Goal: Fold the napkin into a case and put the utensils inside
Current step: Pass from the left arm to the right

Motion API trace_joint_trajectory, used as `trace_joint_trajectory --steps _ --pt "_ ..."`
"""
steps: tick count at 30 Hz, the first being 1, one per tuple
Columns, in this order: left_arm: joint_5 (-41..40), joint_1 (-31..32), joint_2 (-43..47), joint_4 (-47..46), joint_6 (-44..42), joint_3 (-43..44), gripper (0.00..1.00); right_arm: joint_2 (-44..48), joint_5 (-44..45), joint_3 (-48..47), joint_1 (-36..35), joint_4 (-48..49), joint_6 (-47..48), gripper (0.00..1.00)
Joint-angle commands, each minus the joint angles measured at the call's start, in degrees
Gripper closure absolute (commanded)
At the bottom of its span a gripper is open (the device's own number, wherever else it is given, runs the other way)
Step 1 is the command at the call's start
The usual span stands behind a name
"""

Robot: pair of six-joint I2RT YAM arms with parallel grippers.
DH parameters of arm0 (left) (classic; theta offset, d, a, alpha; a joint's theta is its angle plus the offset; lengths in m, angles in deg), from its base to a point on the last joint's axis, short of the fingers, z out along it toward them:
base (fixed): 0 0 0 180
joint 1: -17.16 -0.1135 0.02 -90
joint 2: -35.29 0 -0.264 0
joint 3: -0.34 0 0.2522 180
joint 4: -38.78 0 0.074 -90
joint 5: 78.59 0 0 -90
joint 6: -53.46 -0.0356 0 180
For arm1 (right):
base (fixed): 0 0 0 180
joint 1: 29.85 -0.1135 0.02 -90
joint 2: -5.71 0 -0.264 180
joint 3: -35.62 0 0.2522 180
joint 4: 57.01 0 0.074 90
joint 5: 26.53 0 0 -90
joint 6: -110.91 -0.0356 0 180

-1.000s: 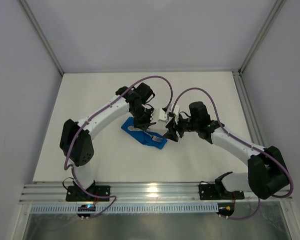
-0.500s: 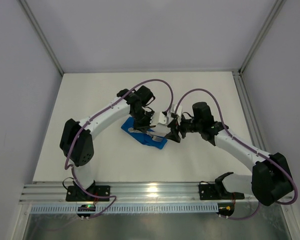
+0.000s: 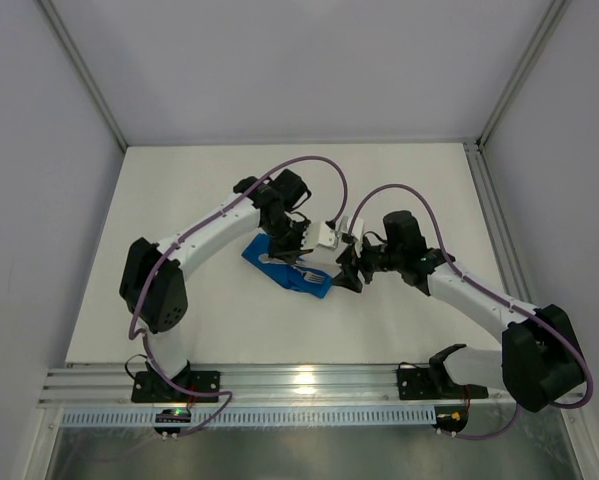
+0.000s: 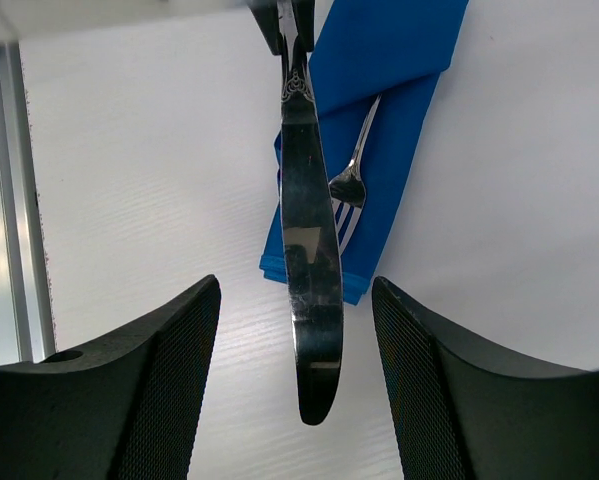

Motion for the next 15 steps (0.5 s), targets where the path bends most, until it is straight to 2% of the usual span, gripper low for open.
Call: trace_joint_trajectory --steps 1,10,15 --pt "2.47 0.09 2.95 -0.97 0.52 2.04 1.0 2.01 -0.11 0.72 0.09 2.33 0.87 0.34" --pt "3.61 0.09 3.22 -0.79 0.78 2.57 1.0 0.17 0.77 0.02 0.18 1.98 0.78 0.35" --pt "4.31 0.18 3.3 -0.62 0.96 3.0 1.0 -1.15 0.77 -0.86 0.18 1.54 0.78 0.4"
